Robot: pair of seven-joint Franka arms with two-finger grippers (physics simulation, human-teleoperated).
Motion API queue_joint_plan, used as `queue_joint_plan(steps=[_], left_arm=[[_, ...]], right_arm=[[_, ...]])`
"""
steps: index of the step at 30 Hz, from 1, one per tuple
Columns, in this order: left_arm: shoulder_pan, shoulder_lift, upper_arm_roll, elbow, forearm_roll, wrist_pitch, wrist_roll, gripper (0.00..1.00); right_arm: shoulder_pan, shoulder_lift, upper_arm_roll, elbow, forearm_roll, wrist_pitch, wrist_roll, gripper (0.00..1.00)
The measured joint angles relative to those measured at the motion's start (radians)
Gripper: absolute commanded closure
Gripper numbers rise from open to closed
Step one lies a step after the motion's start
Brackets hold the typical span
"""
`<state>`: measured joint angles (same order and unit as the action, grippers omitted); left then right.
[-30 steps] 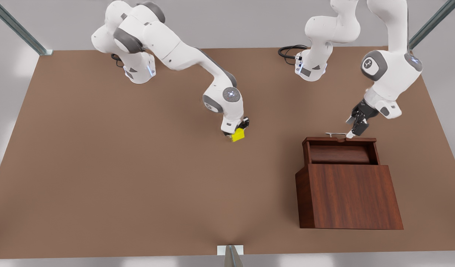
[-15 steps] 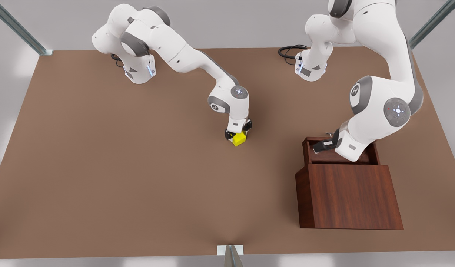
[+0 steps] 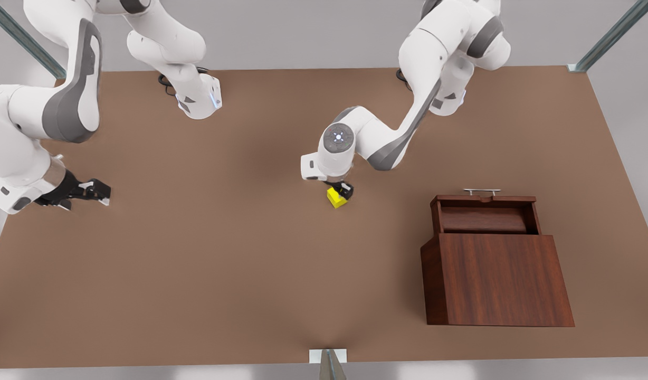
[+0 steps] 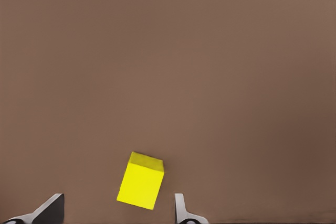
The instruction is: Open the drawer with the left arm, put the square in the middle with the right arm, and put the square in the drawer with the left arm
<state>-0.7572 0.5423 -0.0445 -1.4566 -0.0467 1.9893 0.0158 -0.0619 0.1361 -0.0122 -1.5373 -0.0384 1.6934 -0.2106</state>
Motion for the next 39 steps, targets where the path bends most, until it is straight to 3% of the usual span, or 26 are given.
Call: queue_joint_plan(steps=[3, 5, 8, 18, 36, 39], left_arm=[[-0.038, 0.013, 0.000, -0.055, 0.040, 0.036, 0.049, 0.00], [-0.046, 0.036, 0.000, -0.063, 0.073, 0.052, 0.071, 0.00], [-0.057, 0.058, 0.002, -0.110, 0.107, 0.105, 0.072, 0.00], [-0.057, 0.029, 0.012, -0.314, 0.155, 0.267, 0.072, 0.00], [-0.056, 0.109, 0.033, -0.323, 0.186, 0.332, 0.072, 0.00], [-0.056, 0.114, 0.032, -0.323, 0.186, 0.339, 0.070, 0.21]], right_arm=[[0.005, 0.038, -0.001, 0.027, 0.002, 0.004, 0.030, 0.00], [-0.004, 0.150, -0.005, 0.192, 0.001, -0.004, 0.069, 0.00], [-0.007, 0.154, -0.005, 0.125, -0.003, 0.053, 0.078, 0.00], [-0.012, 0.154, -0.005, 0.164, -0.015, 0.074, 0.103, 0.00], [-0.016, 0.151, -0.002, 0.173, -0.019, 0.028, 0.102, 0.00], [-0.017, 0.151, -0.003, 0.189, -0.027, 0.028, 0.097, 0.00]])
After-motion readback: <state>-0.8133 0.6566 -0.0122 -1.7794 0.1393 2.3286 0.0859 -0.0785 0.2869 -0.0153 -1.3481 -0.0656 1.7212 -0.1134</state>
